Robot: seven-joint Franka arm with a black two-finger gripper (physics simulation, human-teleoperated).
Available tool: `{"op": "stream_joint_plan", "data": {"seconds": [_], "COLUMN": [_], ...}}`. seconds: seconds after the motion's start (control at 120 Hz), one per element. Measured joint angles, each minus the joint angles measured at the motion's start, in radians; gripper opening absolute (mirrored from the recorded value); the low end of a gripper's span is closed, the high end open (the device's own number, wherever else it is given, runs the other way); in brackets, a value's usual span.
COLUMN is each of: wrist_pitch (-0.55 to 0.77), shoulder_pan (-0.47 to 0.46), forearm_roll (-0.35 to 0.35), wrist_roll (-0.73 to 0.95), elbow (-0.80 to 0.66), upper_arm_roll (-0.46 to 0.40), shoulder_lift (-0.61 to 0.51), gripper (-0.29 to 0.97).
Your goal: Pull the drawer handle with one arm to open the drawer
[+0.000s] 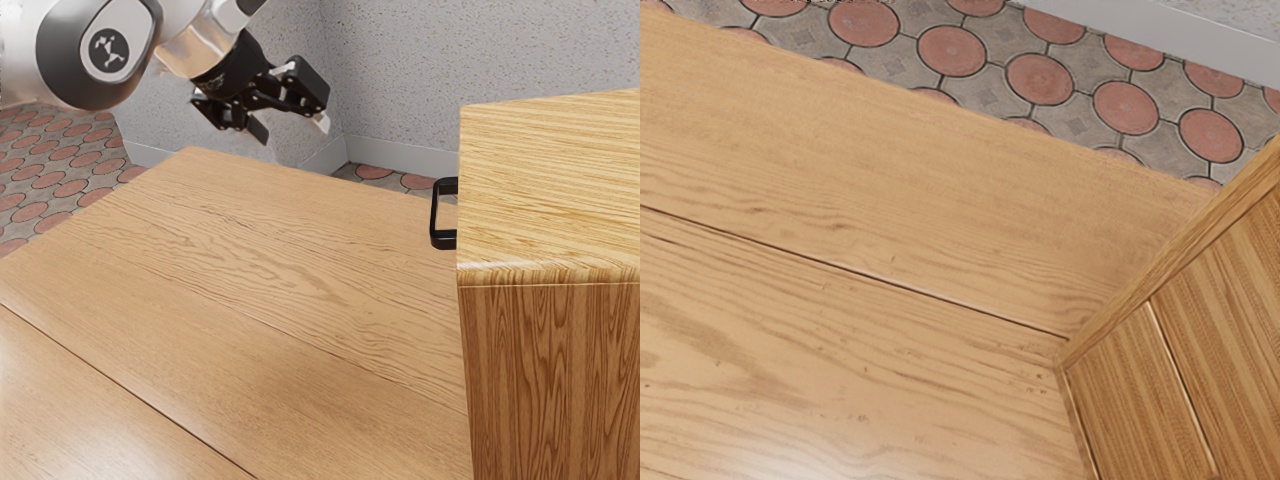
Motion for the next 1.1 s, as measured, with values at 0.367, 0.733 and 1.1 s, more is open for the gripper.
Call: {"op": "stream_joint_plan", "data": {"seconds": [0.367, 0.733, 1.1], "wrist_pitch": [0.001, 0.028, 0.079], "shoulder_pan": [0.005, 0.004, 0.007], "forearm_roll": [-0.002, -0.003, -0.003], "wrist_roll": [-0.006, -0.014, -0.020], "elbow": [-0.055, -0.128, -0.128], "upper_arm_roll": [0.009, 0.012, 0.012], "shoulder_lift": [-0.061, -0.137, -0.105], "gripper": [0.64, 0.64, 0.64]}}
